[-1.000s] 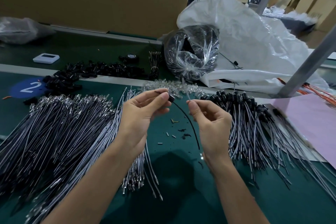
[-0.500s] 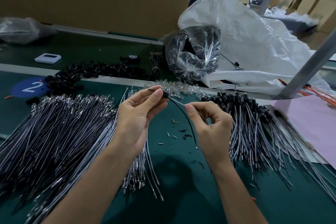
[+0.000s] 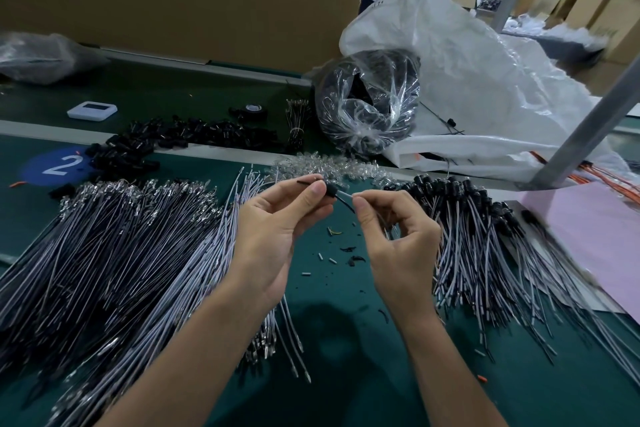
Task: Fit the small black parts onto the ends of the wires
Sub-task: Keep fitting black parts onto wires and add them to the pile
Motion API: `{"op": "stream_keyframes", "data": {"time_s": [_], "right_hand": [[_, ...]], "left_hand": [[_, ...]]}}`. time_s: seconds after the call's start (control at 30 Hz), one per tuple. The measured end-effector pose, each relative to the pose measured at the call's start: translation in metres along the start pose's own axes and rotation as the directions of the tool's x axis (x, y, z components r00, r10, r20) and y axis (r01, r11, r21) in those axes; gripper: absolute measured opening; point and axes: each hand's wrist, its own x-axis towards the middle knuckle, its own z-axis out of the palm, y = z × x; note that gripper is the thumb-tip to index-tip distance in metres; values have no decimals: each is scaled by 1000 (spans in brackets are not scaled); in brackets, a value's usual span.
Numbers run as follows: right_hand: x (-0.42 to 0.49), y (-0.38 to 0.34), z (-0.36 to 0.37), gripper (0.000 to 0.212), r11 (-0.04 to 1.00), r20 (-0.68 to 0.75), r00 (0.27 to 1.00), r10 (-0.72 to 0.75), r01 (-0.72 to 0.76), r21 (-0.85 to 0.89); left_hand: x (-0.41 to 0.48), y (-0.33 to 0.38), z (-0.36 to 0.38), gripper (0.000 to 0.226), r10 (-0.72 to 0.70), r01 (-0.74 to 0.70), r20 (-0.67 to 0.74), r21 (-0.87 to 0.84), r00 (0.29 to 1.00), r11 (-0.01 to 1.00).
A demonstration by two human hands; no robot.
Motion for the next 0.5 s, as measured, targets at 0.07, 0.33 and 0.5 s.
{"op": "stream_keyframes", "data": {"time_s": [0.07,0.33,0.5], "right_hand": [[-1,-1,2,7,1000,-3,1000,-10,10,-8],[-2,-1,4,10,998,-4,1000,-27,27,-54],[-3,0,6,25,986,49,998,-40,47,-157]], "left_hand": [[-1,-2,0,13,8,-8,19,11,1000,1000],[-3,-6,-1,14,25,-28,53,54,998,998],[-2,-6,-5,17,37,-41,46,111,998,993]]}}
